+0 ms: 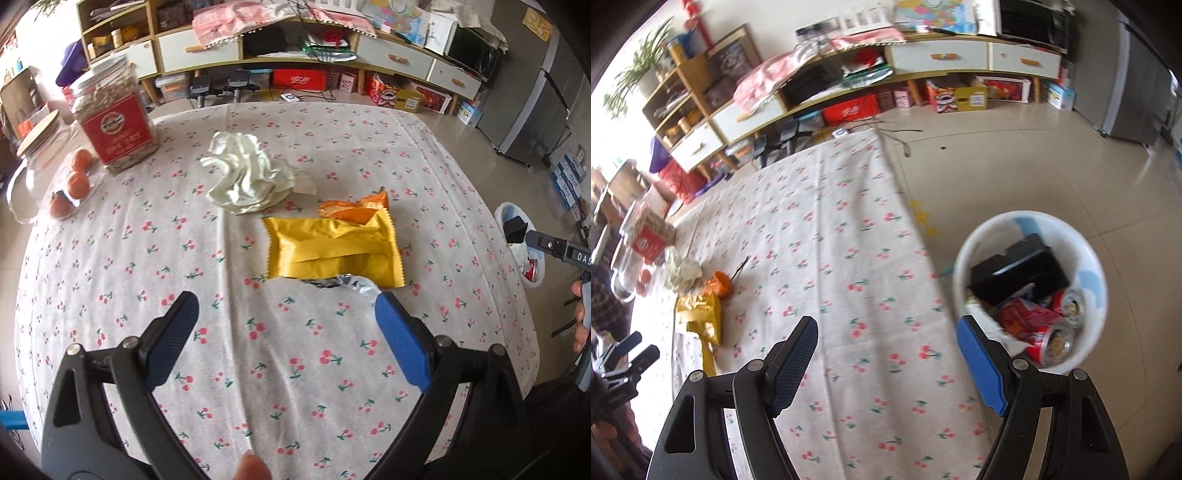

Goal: Collect trash
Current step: 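Move the right tool back over the table to the yellow snack bag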

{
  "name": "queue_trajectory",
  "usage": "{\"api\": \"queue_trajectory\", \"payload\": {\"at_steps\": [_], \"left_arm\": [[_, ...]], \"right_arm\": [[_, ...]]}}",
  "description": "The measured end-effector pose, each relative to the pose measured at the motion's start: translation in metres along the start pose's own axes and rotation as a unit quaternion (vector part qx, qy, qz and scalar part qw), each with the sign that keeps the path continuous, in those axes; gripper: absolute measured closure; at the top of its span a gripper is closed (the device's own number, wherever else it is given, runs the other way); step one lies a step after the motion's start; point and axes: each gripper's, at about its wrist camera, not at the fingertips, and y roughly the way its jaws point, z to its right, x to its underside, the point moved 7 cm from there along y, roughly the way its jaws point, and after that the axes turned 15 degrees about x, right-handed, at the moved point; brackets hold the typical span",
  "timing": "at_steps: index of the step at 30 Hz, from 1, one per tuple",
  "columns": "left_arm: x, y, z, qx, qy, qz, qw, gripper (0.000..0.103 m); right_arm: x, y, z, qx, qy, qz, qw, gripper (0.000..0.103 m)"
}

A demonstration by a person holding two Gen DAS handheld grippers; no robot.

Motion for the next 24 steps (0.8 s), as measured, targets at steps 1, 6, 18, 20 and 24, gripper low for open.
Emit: {"api": "queue_trajectory", "payload": {"at_steps": [1,6,18,20,24], "left_arm": [[0.002,-0.001,-0.007,-0.002,-0.011,0.002,0.9999,0.007],[0.016,-0.012,-0.037,-0.018,-0.058,0.010,0.9981,0.006],[0.037,-0.036,-0.081,-0.046,-0.104,0.016,0.9934,0.005],[0.036,-0.037,-0.083,-0.043,-0.108,0.016,0.9931,0.005],[0.036,-0.039,-0.085,-0.039,-0.113,0.016,0.9927,0.005]], "right_arm": [[0.001,0.001,-0.011,-0.002,-0.010,-0.002,1.000,0.024],[0.008,0.004,-0.066,-0.031,-0.051,-0.012,0.998,0.024],[0.025,0.010,-0.169,-0.068,-0.142,-0.021,0.987,0.024],[0.028,0.013,-0.179,-0.075,-0.151,-0.026,0.985,0.024],[0.031,0.016,-0.196,-0.089,-0.166,-0.031,0.982,0.024]]}}
